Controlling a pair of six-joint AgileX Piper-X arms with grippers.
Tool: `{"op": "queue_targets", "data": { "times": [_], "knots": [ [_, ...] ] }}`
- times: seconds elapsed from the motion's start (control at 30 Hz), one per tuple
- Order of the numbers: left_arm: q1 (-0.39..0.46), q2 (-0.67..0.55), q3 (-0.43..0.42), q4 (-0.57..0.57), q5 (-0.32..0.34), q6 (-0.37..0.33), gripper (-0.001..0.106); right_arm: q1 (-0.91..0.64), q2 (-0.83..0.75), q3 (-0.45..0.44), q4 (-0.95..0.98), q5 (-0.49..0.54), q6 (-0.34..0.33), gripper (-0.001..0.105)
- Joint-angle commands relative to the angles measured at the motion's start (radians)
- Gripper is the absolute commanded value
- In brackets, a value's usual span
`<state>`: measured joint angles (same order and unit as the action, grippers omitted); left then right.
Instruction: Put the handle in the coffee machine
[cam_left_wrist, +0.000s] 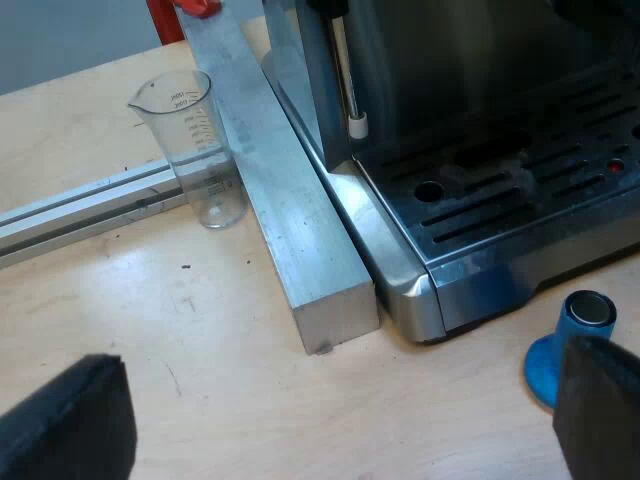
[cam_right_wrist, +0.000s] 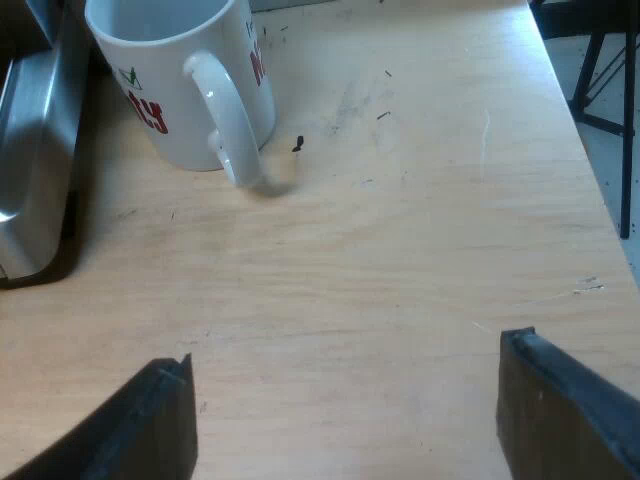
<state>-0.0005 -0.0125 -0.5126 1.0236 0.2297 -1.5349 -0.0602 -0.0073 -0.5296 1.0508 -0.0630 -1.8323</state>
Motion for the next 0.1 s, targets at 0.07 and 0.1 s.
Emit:
{"op": "queue_targets", "data": {
  "times": [0.07, 0.1],
  "knots": [
    [-0.004, -0.138, -0.002, -0.005, -0.011, -0.011, 0.086, -0.006, -0.045, -0.005, -0.006, -0.001, -0.003, 0.064],
    [-0.004, -0.138, -0.002, -0.005, -0.011, -0.011, 0.086, -0.006, -0.045, -0.005, -0.006, -0.001, -0.003, 0.064]
  ]
}}
